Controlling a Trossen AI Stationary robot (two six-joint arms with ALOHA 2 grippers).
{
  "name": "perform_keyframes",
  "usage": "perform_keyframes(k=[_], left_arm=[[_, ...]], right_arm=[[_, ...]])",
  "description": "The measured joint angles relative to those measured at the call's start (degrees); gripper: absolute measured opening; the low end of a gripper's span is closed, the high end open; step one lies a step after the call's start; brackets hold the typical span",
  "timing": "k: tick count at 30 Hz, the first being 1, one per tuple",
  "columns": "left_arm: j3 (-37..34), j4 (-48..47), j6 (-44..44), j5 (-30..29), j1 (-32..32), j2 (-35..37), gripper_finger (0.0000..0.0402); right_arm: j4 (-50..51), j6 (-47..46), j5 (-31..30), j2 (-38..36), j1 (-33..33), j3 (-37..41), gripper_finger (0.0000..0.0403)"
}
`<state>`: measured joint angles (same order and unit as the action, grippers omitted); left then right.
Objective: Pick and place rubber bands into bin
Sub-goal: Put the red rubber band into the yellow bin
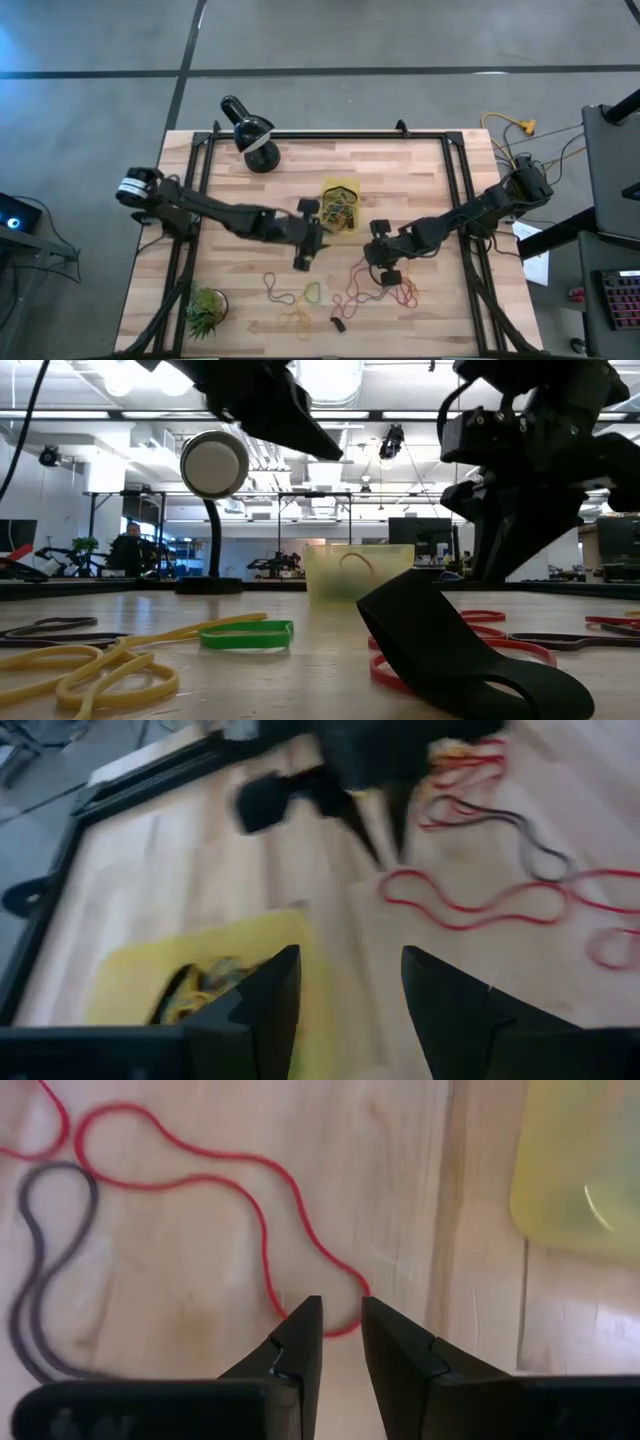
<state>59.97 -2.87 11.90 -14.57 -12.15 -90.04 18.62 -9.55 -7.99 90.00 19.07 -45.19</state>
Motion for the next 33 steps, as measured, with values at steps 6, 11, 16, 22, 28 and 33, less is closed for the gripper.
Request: perform_keyframes(k=[6,11,16,22,28,33], left_arm=[[-1.7,-0.2,-3.0,-2.4,-5.0,0.0,0.0160],[-2.5,-1.3,-5.6,-2.9,-6.8,0.0,0.0160],[-2.6,-2.9,-5.6,-4.5,-7.5,0.0,0.0160],[-3.1,-3.8,-5.7,-4.6,-7.5,0.0,0.0160],[-3.9,-3.8,-5.7,-5.0,-7.5,0.0,0.0160],[-4.2,-3.8,-5.6,-5.7,-7.5,0.0,0.0160]], right_arm=[[-0.4,2.6,-3.6,0.1,0.0,0.3,0.0068],[-1.7,2.7,-3.7,1.2,-0.8,0.4,0.0068],[-2.4,-0.2,-1.4,3.2,-2.4,0.4,0.0068],[-3.3,-3.7,5.1,6.5,-3.9,0.1,0.0068],[-2.1,-6.4,4.7,7.9,-3.9,0.0,0.0065],[-1.0,-6.9,4.7,7.9,-3.7,-0.1,0.0021]])
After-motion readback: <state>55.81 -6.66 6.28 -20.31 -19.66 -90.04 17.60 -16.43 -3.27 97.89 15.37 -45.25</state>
